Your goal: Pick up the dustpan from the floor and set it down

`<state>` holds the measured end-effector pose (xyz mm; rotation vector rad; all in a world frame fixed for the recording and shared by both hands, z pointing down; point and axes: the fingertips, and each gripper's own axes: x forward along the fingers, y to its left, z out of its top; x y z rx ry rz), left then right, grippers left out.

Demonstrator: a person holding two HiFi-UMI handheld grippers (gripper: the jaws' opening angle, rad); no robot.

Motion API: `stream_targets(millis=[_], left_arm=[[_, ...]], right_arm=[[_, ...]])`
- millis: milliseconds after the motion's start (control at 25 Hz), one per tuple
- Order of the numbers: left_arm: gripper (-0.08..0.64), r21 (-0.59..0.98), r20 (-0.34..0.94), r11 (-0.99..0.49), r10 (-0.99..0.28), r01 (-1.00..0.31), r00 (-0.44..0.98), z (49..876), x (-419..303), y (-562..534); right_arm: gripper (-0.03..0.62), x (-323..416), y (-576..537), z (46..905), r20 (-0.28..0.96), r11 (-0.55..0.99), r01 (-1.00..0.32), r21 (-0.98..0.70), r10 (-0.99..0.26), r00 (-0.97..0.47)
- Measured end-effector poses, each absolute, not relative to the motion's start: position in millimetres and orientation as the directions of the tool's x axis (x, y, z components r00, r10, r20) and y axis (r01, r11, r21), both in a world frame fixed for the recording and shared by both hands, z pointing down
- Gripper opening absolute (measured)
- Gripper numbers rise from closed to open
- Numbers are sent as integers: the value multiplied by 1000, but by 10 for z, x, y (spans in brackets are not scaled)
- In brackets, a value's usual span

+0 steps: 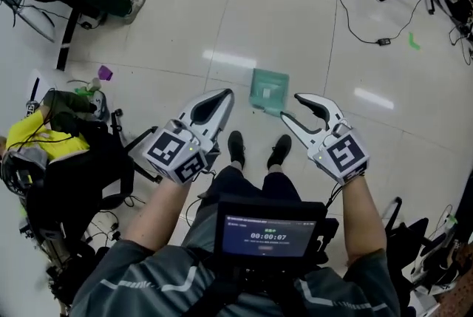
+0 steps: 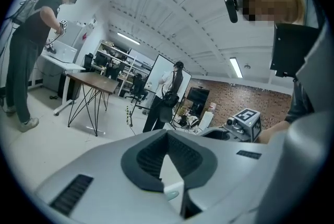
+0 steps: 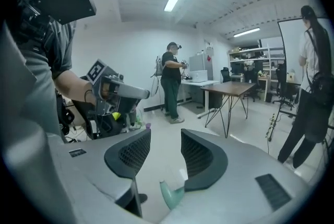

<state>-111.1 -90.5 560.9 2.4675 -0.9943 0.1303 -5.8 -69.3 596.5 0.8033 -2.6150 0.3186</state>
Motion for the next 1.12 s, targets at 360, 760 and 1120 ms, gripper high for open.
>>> stream_targets(millis=[360, 760, 1120], left_arm=[[17, 416, 370, -588, -587, -694, 720, 7679, -944, -1288], [17, 443, 474, -571, -505, -691, 721, 9273, -912, -1215], [17, 468, 496, -558, -476, -685, 726, 9890, -862, -1300]], right_arm=[[256, -115, -994, 8024, 553, 868, -477, -137, -333, -764], [298, -305, -807, 9717, 678, 938, -322, -129, -153, -719], [176, -360, -953, 10230, 651, 933, -337, -125, -180, -738]])
